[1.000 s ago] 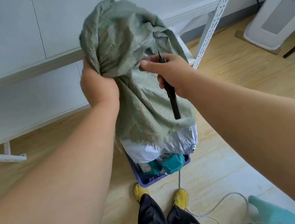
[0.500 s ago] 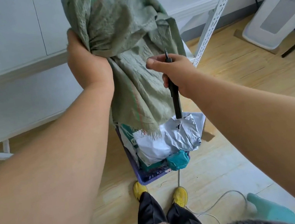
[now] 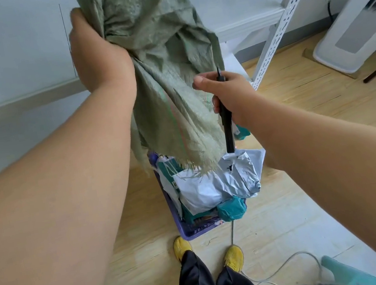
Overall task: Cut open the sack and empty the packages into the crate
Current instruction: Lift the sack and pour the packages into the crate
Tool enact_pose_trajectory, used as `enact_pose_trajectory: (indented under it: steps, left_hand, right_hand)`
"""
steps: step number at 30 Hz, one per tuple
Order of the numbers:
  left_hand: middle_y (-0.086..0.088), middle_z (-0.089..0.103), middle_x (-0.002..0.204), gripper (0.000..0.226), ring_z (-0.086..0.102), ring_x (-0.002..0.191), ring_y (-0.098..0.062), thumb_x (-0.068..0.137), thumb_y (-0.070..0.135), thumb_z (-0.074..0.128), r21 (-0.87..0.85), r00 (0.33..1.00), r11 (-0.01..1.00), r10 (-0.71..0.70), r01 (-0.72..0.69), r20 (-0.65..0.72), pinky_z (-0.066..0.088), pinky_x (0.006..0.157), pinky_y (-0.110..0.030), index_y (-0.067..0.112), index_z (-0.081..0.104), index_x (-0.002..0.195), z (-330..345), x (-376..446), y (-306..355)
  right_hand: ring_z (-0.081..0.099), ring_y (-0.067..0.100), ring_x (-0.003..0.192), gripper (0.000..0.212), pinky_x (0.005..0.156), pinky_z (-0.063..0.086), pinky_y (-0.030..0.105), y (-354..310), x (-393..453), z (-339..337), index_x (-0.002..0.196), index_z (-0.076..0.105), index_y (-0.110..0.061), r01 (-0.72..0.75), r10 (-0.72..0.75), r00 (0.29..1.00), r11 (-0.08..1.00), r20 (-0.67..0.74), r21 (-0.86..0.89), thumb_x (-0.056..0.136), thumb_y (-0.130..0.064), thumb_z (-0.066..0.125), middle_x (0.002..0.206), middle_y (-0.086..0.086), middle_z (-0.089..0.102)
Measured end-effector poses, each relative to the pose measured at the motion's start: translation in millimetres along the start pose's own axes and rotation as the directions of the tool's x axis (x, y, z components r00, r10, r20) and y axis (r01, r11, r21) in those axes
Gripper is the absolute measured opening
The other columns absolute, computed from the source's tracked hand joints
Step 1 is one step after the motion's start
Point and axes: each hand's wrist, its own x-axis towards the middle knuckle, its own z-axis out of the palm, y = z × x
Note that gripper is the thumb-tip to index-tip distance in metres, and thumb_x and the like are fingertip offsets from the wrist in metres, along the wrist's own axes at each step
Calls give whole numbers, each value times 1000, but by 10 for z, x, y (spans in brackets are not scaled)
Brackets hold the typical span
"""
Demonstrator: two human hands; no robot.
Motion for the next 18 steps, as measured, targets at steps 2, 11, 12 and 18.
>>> enact_pose_trajectory:
  steps: [2, 11, 12, 18]
  left_hand:
    - [2, 62, 104, 33, 59, 93, -19, 84, 11, 33, -6, 1000, 1000, -14, 14, -19, 44, 71, -29, 15, 53, 110, -66, 70, 38]
    - [1, 60, 115, 42, 58, 107, -18, 84, 16, 33, -94, 997, 994, -61, 57, -46, 49, 92, -31, 17, 51, 122, -306, 286, 113]
    - [2, 59, 118, 45, 57, 110, -16, 84, 14, 35, -91, 997, 995, -42, 37, -61, 46, 93, -26, 18, 48, 126, -340, 314, 165]
    - [-2, 53, 125, 42, 54, 110, -18, 91, 11, 38, -33, 985, 988, -145, 148, 89, 44, 92, -26, 14, 41, 132, -369, 270, 521]
  right_hand:
    - [45, 11, 40, 25, 49, 44, 24, -6, -6, 10, 91, 73, -23, 5, -5, 1000, 1000, -9, 13, 73, -39, 79, 94, 15, 67]
    - [44, 12, 38, 19, 48, 44, 25, -106, -73, 73, 90, 72, -21, 56, -57, 998, 998, -22, -10, 76, -33, 78, 82, 10, 66]
    - [43, 12, 38, 20, 47, 44, 24, -138, -81, 83, 92, 72, -21, 74, -75, 997, 997, -19, -14, 77, -32, 79, 76, 5, 66]
    - [44, 10, 44, 54, 51, 46, 24, -412, -215, 240, 120, 60, -26, 159, -162, 978, 987, 132, 32, 72, -38, 82, 108, -5, 69]
